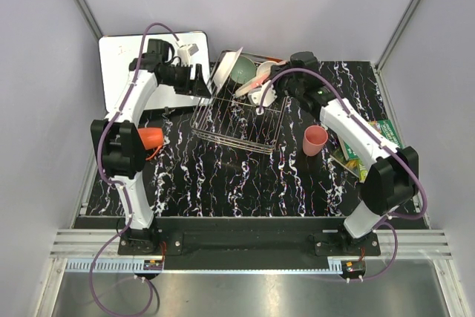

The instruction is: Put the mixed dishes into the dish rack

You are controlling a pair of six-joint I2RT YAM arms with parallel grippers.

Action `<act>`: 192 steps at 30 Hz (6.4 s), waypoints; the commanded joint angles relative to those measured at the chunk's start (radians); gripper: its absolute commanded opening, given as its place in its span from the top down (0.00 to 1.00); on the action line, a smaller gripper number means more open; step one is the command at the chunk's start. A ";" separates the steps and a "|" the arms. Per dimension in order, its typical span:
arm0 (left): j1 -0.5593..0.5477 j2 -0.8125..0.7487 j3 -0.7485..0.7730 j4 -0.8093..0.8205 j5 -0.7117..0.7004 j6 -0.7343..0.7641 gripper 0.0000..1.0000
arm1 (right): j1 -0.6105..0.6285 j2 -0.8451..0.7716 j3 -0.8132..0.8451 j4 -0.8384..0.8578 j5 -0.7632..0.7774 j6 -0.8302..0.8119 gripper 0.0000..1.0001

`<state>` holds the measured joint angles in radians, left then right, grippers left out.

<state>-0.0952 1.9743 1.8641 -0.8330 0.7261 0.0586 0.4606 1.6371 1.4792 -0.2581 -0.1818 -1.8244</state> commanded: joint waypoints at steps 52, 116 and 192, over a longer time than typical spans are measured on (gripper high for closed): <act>0.037 0.070 0.070 -0.101 0.079 0.066 0.29 | -0.186 -0.026 -0.278 0.470 -0.498 -0.553 1.00; -0.067 -0.106 -0.135 -0.043 -0.451 0.168 0.19 | -0.231 -0.011 -0.241 0.442 -0.541 -0.470 1.00; -0.161 -0.041 -0.214 -0.106 -0.399 0.474 0.72 | -0.158 -0.390 -0.292 0.126 -0.596 -0.434 1.00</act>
<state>-0.2302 1.9373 1.5810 -0.9276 0.3252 0.5835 0.3218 1.3605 1.1736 -0.2527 -0.6857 -1.9854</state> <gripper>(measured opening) 0.286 0.077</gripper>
